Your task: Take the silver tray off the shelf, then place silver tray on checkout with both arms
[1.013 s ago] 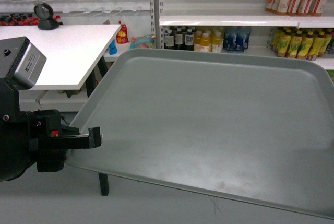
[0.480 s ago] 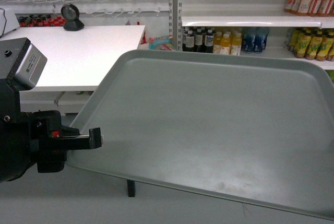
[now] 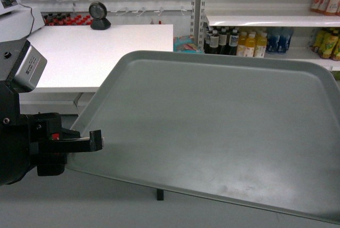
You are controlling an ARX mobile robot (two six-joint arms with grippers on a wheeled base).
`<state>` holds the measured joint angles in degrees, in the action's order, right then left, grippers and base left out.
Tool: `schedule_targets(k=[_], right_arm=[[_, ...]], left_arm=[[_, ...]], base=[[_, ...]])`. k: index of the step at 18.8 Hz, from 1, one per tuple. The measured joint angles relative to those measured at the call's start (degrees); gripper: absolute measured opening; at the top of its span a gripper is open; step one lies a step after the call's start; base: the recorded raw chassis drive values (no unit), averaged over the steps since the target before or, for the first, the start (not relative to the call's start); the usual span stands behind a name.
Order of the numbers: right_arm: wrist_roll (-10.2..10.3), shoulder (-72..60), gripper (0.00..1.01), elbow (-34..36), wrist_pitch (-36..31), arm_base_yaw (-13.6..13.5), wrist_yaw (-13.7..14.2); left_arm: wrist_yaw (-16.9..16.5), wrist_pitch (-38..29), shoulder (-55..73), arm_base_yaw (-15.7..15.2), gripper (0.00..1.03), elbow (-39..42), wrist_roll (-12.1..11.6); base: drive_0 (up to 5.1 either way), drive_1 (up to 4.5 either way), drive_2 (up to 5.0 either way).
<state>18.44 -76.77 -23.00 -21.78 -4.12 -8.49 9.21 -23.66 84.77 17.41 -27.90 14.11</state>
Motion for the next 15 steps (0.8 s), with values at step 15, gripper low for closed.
schedule_targets(k=[15], right_arm=[[0.0, 0.0, 0.02, 0.0, 0.0, 0.0, 0.0]], left_arm=[[0.0, -0.1, 0.0, 0.0, 0.03, 0.0, 0.0]], base=[[-4.8, 1.75, 3.2]])
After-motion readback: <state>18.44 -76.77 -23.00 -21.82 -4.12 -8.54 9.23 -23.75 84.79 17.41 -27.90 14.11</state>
